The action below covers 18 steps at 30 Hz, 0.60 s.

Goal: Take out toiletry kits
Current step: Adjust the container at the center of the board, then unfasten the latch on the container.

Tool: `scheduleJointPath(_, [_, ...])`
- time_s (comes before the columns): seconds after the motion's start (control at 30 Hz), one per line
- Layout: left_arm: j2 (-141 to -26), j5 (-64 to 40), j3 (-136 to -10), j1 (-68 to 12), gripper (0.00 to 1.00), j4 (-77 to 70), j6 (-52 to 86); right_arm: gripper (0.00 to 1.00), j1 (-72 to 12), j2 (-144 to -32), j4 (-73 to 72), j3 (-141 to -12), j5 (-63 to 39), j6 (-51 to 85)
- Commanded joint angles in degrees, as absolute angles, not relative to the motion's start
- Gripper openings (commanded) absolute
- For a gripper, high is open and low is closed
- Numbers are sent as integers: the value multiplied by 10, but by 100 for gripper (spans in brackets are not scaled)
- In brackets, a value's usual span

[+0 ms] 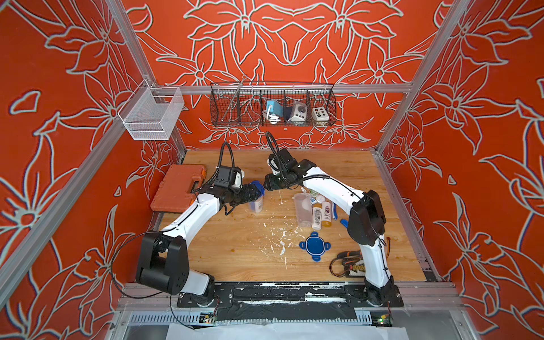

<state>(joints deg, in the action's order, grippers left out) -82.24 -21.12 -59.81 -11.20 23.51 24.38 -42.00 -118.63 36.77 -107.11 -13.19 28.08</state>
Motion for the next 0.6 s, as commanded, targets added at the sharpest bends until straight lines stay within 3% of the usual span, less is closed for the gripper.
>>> scheduleJointPath(0.0, [-818,-198,-631,-110,86,259,249,49,-394,-1116,314,-1009,-188,306])
scheduleJointPath(0.1, [-806,-165,-641,-107,88,280,246,42,-375,-1073,232,-934,-273,335])
scheduleJointPath(0.37, [-812,-141,-655,-89,91,275,234,42,-347,-1057,-46,-777,-459,511])
scheduleJointPath(0.57, [-871,-175,-665,-88,85,270,230,45,-345,-1086,-153,-737,-491,587])
